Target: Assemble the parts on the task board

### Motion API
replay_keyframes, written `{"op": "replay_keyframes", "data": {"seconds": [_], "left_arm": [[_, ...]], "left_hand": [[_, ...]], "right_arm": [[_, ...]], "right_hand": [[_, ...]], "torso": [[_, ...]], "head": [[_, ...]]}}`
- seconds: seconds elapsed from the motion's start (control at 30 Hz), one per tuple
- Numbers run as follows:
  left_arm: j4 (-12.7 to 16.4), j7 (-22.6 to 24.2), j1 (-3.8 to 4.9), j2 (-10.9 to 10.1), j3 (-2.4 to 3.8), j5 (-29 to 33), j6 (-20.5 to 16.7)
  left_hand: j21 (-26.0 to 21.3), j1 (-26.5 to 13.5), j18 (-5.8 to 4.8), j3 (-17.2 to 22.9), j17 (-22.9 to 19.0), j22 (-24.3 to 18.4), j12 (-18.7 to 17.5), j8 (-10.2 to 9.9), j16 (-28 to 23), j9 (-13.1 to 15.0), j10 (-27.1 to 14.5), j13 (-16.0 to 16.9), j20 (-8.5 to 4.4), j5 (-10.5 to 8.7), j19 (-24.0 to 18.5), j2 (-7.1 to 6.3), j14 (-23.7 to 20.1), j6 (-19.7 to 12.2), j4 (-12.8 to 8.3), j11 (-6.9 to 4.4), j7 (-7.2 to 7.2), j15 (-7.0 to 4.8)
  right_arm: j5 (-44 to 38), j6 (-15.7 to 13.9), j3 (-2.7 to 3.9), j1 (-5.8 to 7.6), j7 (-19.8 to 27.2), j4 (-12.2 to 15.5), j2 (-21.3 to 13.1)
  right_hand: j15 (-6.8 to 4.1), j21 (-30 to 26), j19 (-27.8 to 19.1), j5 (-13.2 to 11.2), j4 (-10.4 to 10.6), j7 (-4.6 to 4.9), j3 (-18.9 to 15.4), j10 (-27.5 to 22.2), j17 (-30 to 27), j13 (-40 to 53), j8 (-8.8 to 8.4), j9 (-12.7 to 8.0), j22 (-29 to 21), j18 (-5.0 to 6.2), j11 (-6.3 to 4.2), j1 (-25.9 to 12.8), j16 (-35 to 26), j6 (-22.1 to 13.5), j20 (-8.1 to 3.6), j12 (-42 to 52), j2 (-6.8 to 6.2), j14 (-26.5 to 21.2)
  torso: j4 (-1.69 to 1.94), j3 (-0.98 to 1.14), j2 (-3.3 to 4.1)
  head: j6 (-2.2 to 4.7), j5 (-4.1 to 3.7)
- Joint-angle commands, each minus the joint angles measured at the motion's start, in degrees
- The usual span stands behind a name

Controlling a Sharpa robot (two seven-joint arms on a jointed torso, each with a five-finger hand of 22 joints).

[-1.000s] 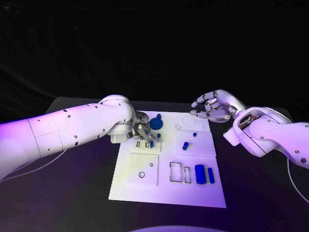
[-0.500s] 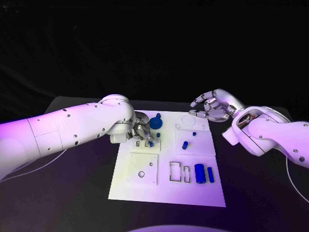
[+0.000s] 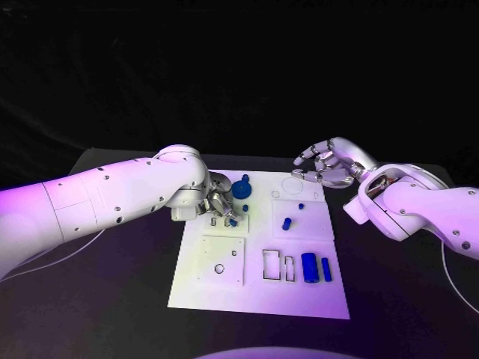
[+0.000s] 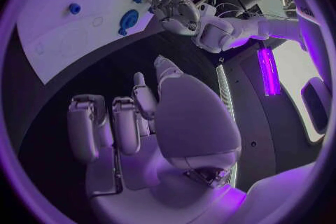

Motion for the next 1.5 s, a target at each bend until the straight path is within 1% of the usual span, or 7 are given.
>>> {"op": "replay_keyframes", "data": {"seconds": [0.03, 0.13, 0.2, 0.4, 0.7, 0.93, 1.5], "left_arm": [[-0.1, 0.1, -0.02, 0.1, -0.11, 0.9, 1.3], [-0.1, 0.2, -0.02, 0.0, -0.13, 1.7, 0.9], [0.0, 0.2, -0.02, -0.2, -0.14, 2.4, 0.6], [1.0, 0.7, -0.02, -1.3, -0.13, 4.9, -2.0], [4.9, 1.9, -0.21, -4.8, -0.08, 8.4, -10.3], [8.3, 3.0, -1.08, -7.7, -0.09, 7.6, -16.6], [10.0, 1.7, -3.17, -8.2, -0.2, -3.1, -17.3]], "left_hand": [[0.2, 0.6, -0.88, 1.8, 12.8, 0.1, 0.1, -0.2, 0.3, 0.4, 0.2, 0.0, -0.36, 0.24, 0.0, -0.42, 5.3, 0.1, -0.2, -0.37, -0.2, -0.56], [0.3, 1.9, -0.87, 4.4, 12.8, 0.2, 0.0, -0.2, 0.3, 0.8, 0.2, 0.0, -0.42, 0.41, 0.0, -0.59, 5.3, -0.1, -1.3, -0.48, -0.32, -0.72], [0.3, 3.3, -0.87, 9.8, 12.7, 0.2, -0.3, 0.0, 0.2, 1.6, 0.2, -0.1, -0.5, 0.64, -0.1, -1.48, 5.3, -0.5, -3.5, -0.46, -0.06, -0.72], [0.4, -0.2, -0.9, 20.3, 12.6, 0.4, 0.4, 1.5, 0.2, 4.3, 1.7, 0.7, -0.14, 0.81, -0.1, -3.34, 5.3, -0.3, -7.4, -0.36, -0.02, -0.58], [0.4, -1.8, -0.88, 22.4, 12.1, 0.4, 0.5, 1.9, -0.2, 5.1, 2.3, 0.8, -0.09, 0.86, -0.1, -3.86, 5.1, 0.2, -8.9, -0.58, -0.25, -0.76], [0.3, -2.9, -0.82, 24.4, 11.8, 0.1, 1.1, 2.2, -0.4, 5.7, 3.3, 1.4, -0.25, 0.96, -0.1, -4.68, 5.0, 0.8, -10.2, -0.83, -0.48, -0.97], [0.7, -3.7, -0.98, 25.6, 12.3, 1.0, 1.9, 2.4, 0.0, 6.1, 4.4, 2.4, -0.48, 1.08, 0.3, -5.12, 5.2, 1.2, -11.1, -1.03, -0.68, -1.16]], "right_arm": [[-0.6, 0.7, 0.0, -0.06, 0.3, 0.1, 0.0], [-0.6, 0.7, 0.0, -0.07, 0.3, 0.1, 0.0], [-0.6, 0.7, 0.0, -0.08, 0.4, 0.1, 0.0], [-0.6, 0.7, 0.0, -0.11, 0.4, 0.1, -0.1], [-0.6, 0.5, 0.0, -0.11, 0.6, 0.2, -0.6], [-0.5, 0.5, 0.0, -0.12, 0.6, 0.2, -1.1], [-0.3, 0.6, -0.01, -0.41, 0.6, 0.0, -0.9]], "right_hand": [[-0.47, -0.3, 2.6, 0.3, -0.1, 0.12, 0.3, 0.1, 6.6, 0.0, 0.26, 0.0, 11.4, 0.21, -0.36, -0.5, -0.3, 0.4, -0.56, 0.1, -0.19, 4.2], [-0.47, -0.3, 2.6, 0.3, -0.1, 0.12, 0.3, 0.1, 6.6, 0.0, 0.26, 0.0, 11.4, 0.21, -0.36, -0.5, -0.3, 0.4, -0.56, 0.1, -0.19, 4.2], [-0.47, -0.5, 2.5, 0.3, -0.1, 0.11, 0.3, 0.1, 6.6, -0.1, 0.27, 0.0, 11.3, 0.24, -0.36, -0.5, -0.3, 0.4, -0.57, 0.0, -0.17, 4.2], [-0.48, -0.5, 2.5, 0.4, -0.1, 0.1, 0.3, 0.1, 6.5, -0.1, 0.28, 0.0, 11.3, 0.26, -0.37, -0.5, -0.4, 0.4, -0.57, 0.0, -0.16, 4.2], [-0.48, -0.6, 2.4, 0.4, -0.1, 0.1, 0.3, 0.0, 6.4, -0.2, 0.29, 0.0, 11.2, 0.29, -0.37, -0.5, -0.4, 0.5, -0.58, 0.0, -0.15, 4.1], [-0.49, -0.6, 2.4, 0.5, 0.0, 0.1, 0.3, 0.1, 6.5, -0.1, 0.31, 0.0, 11.2, 0.29, -0.38, -0.7, -0.4, 0.5, -0.6, 0.0, -0.11, 4.2], [-0.51, -0.7, 2.3, 0.5, 0.1, 0.1, 0.3, 0.0, 6.4, -0.2, 0.32, 0.0, 11.1, 0.32, -0.38, -0.9, -0.4, 0.5, -0.62, -0.1, -0.1, 4.1]], "torso": [[0.0, 0.0, 0.0], [0.01, 0.0, -0.02], [0.0, 0.0, -0.03], [0.17, 0.06, -0.07], [0.25, 0.06, -0.04], [0.45, -0.04, -0.06], [0.37, 0.0, -0.11]], "head": [[-0.08, 0.02], [-0.06, -0.02], [0.01, -0.02], [0.25, -0.19], [0.45, -0.36], [0.35, -0.56], [0.25, -0.03]]}}
